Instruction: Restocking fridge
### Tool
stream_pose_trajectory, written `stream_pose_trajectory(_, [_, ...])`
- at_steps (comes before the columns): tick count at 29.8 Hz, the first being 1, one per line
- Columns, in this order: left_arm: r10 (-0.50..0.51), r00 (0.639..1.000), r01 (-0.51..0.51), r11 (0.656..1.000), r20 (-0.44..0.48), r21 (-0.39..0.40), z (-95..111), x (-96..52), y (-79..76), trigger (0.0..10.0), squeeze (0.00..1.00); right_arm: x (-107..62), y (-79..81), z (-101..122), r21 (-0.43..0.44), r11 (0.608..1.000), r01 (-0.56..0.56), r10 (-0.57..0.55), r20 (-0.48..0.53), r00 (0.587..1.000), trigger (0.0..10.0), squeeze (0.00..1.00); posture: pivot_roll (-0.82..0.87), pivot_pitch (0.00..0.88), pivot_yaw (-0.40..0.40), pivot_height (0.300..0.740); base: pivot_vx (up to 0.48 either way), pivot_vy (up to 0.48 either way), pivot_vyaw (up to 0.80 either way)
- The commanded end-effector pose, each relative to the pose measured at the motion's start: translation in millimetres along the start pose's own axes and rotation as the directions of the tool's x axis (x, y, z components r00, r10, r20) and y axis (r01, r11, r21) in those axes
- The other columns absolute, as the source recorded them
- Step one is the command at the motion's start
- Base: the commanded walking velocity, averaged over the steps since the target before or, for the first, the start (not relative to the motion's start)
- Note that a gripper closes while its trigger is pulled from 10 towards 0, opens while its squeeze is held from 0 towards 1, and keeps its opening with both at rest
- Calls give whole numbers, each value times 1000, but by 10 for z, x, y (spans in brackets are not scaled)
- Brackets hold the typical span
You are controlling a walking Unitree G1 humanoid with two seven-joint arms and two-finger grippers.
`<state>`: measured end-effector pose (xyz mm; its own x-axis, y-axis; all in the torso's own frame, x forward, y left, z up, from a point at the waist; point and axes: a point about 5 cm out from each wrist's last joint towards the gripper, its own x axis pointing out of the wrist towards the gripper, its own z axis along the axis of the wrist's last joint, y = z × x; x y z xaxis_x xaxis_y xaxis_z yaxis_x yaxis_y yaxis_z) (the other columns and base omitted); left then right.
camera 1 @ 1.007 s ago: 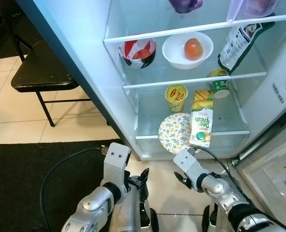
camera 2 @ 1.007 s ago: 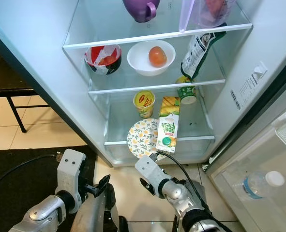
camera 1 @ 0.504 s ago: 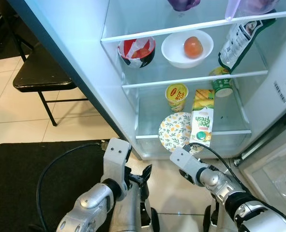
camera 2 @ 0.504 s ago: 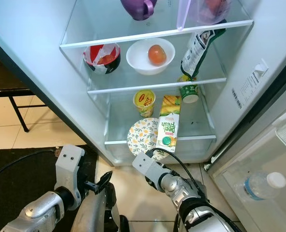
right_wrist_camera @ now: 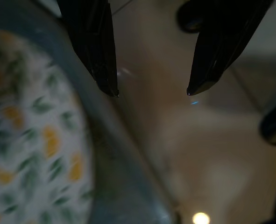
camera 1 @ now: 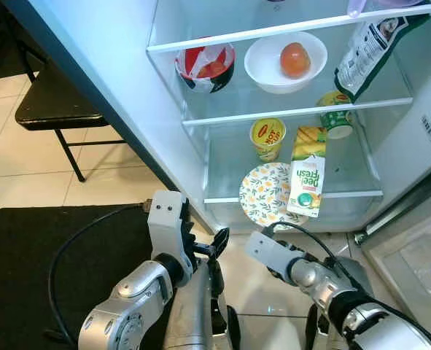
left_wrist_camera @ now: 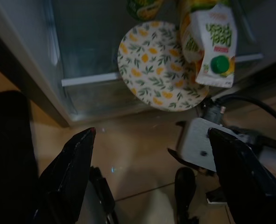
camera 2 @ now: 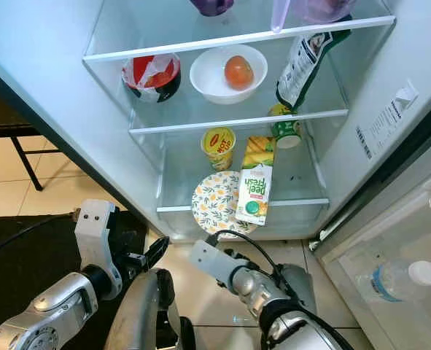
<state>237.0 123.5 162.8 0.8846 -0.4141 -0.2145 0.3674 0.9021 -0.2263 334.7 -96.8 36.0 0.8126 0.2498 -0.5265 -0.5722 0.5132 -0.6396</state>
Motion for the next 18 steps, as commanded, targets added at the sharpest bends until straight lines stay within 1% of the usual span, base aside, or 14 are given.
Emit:
stream_pose_trajectory(1, [24,999,-25,999,-34,-26,-65,-58,31,10000,0,1,71,-45,-4,1000,22,-22,-53,998,10000,0,213,479,168,559,0,0,0])
stream_pose_trajectory(3, [28,999,-29,999,-37,-29,-63,-63,32,10000,0,5,4,-43,12,997,72,-71,-76,995,10000,0,213,478,167,559,0,0,0])
stream_pose_trajectory(4, [28,999,-29,999,-37,-29,-63,-63,32,10000,0,5,4,-43,12,997,72,-71,-76,995,10000,0,213,478,167,559,0,0,0])
stream_pose_trajectory(5, [33,999,-35,999,-42,-37,-55,-66,31,10000,0,1,-116,-66,66,984,164,-155,-122,980,10000,0,217,474,164,559,0,0,0])
stream_pose_trajectory(6, [33,999,-35,999,-42,-37,-55,-66,31,10000,0,1,-116,-66,66,984,164,-155,-122,980,10000,0,217,474,164,559,0,0,0])
stream_pose_trajectory(7, [35,998,-37,999,-43,-39,-52,-65,29,10000,0,-6,-175,-91,76,977,200,-188,-146,971,10000,0,217,473,164,559,0,0,0])
stream_pose_trajectory(9, [40,998,-42,998,-46,-40,-46,-64,32,10000,0,-21,-281,-129,60,966,251,-238,-169,956,10000,0,214,473,160,559,0,0,0])
stream_pose_trajectory(11, [42,998,-44,998,-47,-40,-46,-62,33,10000,0,-27,-325,-142,49,962,268,-256,-173,951,10000,0,212,473,158,559,0,0,0])
stream_pose_trajectory(12, [42,998,-44,998,-47,-40,-46,-62,33,10000,0,-27,-325,-142,49,962,268,-256,-173,951,10000,0,212,473,158,559,0,0,0])
stream_pose_trajectory(13, [45,998,-47,998,-48,-40,-44,-63,35,10000,0,-26,-355,-124,95,956,278,-260,-162,952,10000,0,211,474,157,559,0,0,0])
stream_pose_trajectory(14, [50,998,-52,998,-50,-41,-47,-67,41,10000,0,-22,-396,-79,96,953,286,-272,-135,953,10000,0,206,474,153,559,0,0,0])
stream_pose_trajectory(16, [56,997,-59,997,-51,-45,-55,-73,45,10000,0,-20,-460,-22,147,942,301,-288,-102,952,10000,0,198,475,149,559,0,0,0])
stream_pose_trajectory(17, [56,997,-59,997,-51,-45,-55,-73,45,10000,0,-20,-460,-22,147,942,301,-288,-102,952,10000,0,198,475,149,559,0,0,0])
stream_pose_trajectory(18, [58,997,-60,997,-52,-48,-60,-72,41,10000,0,-12,-452,38,123,953,277,-273,-54,961,10000,0,195,473,146,559,0,0,0])
